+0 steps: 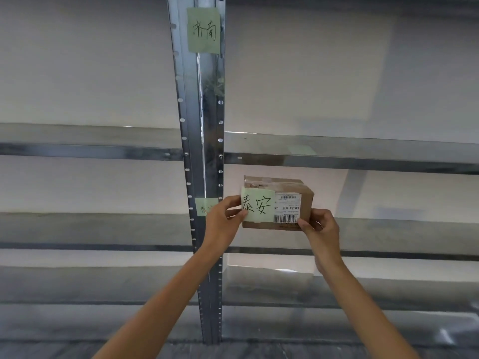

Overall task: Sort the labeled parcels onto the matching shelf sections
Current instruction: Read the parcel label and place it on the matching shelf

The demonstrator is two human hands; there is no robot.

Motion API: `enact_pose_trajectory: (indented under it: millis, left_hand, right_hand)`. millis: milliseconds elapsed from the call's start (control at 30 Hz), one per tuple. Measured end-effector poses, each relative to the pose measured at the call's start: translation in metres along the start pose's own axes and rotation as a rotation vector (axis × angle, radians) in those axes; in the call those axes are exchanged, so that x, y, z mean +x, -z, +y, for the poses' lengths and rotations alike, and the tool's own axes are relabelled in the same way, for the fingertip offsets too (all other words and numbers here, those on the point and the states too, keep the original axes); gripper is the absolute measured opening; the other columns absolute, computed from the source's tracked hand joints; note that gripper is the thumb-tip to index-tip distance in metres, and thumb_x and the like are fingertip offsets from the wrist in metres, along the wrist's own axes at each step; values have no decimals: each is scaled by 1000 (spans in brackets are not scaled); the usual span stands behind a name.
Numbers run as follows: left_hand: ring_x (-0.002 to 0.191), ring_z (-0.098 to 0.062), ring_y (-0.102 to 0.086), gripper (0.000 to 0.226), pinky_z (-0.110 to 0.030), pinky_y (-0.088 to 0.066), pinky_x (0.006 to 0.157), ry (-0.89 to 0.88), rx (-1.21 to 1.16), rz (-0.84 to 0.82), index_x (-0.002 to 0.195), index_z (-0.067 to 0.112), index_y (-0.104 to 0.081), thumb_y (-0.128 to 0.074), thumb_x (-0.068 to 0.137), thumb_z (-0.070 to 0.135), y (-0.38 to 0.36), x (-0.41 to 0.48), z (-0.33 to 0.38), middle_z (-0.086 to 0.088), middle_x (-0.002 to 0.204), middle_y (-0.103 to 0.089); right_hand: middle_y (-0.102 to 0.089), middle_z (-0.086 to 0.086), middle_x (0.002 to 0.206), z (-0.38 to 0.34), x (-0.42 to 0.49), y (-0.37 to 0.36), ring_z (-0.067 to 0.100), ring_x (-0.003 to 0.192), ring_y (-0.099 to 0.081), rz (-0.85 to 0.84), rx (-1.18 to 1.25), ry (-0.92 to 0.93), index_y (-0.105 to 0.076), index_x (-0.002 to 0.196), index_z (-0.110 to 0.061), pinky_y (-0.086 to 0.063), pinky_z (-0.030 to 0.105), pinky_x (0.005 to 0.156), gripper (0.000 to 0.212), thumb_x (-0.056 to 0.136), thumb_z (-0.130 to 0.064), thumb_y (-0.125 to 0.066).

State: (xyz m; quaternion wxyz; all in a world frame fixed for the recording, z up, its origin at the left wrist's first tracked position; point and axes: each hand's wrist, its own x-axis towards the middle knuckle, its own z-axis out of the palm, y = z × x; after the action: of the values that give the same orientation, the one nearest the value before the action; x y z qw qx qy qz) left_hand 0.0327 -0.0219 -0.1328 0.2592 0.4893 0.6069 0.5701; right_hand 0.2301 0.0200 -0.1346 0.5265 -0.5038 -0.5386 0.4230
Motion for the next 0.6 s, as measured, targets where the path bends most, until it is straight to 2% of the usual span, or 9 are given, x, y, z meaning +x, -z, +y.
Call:
enact_pose_trajectory:
  millis: [200,333,400,500,600]
  left_hand:
    - [106,-17,-63,31,-27,-52,88,68,45,0,118,14,-60,-62,87,14,-17,22,-29,-2,121,-66]
    - [103,-15,-63,29,-12,-52,74,89,70,20,118,13,-61,-61,89,15,-29,47,-52,-2,119,-66]
    - [100,-13,-62,29,-8,-50,68,108,95,36,118,12,-61,-59,90,17,-37,63,-64,-1,118,-67]
    - [101,-16,-63,27,-15,-52,75,147,133,45,117,11,-62,-57,91,19,-49,87,-82,-3,118,-67]
    - [107,-20,-62,26,-21,-51,84,232,162,31,118,10,-60,-48,95,15,-60,111,-102,-6,122,-65]
  right_hand:
    - [-67,3,101,33,25,-7,16,94,-64,-32,6,-59,-55,104,-10,-51,34,94,26,82,-8,-69]
    - [-68,6,102,58,54,-18,20,96,-65,-46,7,-114,-55,103,-9,-51,40,95,26,81,-9,-70]
    - [-69,8,102,72,72,-25,22,95,-65,-47,-3,-149,-56,99,-10,-51,43,95,23,81,-9,-70]
    - [-70,10,102,91,100,-38,25,95,-66,-43,-30,-192,-57,97,-12,-51,47,95,22,81,-11,-71]
    - [-69,12,106,107,127,-53,25,96,-65,-42,-81,-220,-58,102,-12,-51,45,95,23,83,-14,-69]
